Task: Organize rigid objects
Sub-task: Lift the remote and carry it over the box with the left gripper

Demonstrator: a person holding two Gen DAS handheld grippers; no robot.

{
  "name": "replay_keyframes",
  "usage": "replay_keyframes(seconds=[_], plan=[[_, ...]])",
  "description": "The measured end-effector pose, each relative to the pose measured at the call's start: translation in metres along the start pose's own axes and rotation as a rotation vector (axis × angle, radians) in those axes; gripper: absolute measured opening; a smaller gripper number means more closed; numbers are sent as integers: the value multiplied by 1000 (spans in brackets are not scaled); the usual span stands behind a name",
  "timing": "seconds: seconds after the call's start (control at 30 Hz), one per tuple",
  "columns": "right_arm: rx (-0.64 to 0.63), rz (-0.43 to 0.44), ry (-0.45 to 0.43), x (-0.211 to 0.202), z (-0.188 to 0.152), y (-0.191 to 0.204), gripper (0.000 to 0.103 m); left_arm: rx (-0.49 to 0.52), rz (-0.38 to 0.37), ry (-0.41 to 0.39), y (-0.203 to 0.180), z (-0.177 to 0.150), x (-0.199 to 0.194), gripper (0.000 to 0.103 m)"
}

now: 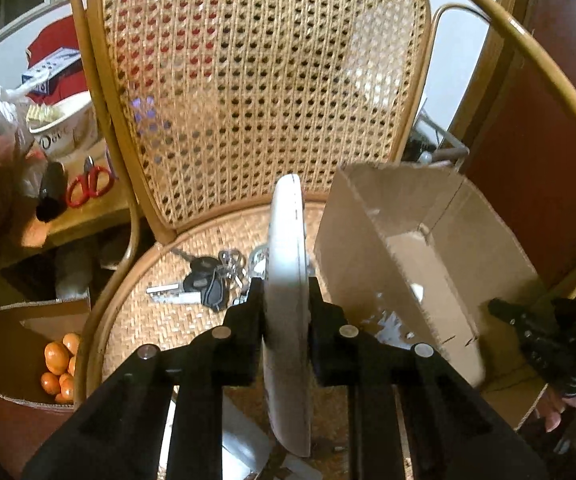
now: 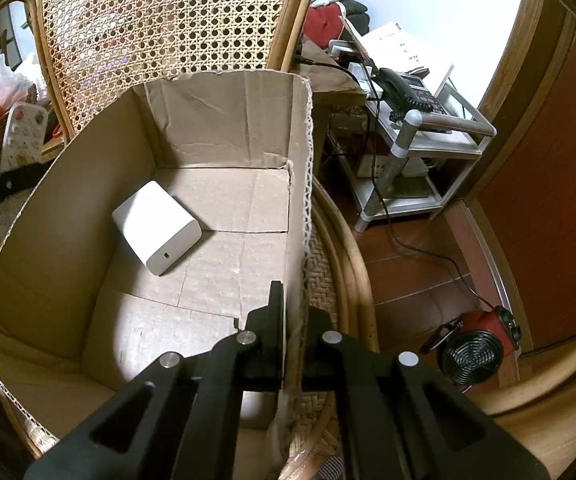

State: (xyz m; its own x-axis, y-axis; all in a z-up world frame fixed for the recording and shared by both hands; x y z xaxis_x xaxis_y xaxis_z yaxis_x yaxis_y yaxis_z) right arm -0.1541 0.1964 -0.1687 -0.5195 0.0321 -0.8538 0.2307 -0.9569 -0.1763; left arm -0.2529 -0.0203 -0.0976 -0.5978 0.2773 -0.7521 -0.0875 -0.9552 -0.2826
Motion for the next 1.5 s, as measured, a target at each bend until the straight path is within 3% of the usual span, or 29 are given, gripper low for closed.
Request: replay_keyframes(seconds=[0.27, 0.63, 0.73, 0.83, 0.97, 1.23, 1.5], plan=[[1, -1, 0, 0, 0, 0, 6, 19, -40, -90, -20, 15, -31, 18], [2, -2, 0, 0, 0, 1, 6, 30, -66, -109, -31, 22, -47, 18], [2, -2, 0, 0, 0, 1, 6, 20, -126, -92, -38, 24, -56, 17], [1, -2, 0, 0, 0, 1, 6, 55, -113, -137, -51, 30, -71, 17], [1, -1, 0, 0, 0, 1, 6, 61, -163, -149, -68, 35, -85, 18], [0, -1, 0, 0, 0, 1, 6, 78, -206, -93, -100, 22, -66, 17], [0, -1, -3, 0, 3, 1, 6, 116, -187, -62, -128, 10, -44, 18]])
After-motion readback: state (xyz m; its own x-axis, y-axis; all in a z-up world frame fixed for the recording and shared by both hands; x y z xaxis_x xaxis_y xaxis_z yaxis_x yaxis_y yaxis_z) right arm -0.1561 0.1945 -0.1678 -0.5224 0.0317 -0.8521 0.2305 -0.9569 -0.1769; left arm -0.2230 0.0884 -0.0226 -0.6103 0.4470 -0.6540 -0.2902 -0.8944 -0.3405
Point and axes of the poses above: each gripper's, at about its wrist camera, not at the fingertips, and x roughly the way its jaws point, y to its left, z to its top, the point moved 6 cm from there along x, roughly the way its jaws point, and after that the axes turned 13 degrees about -x, right-handed, at the moved point
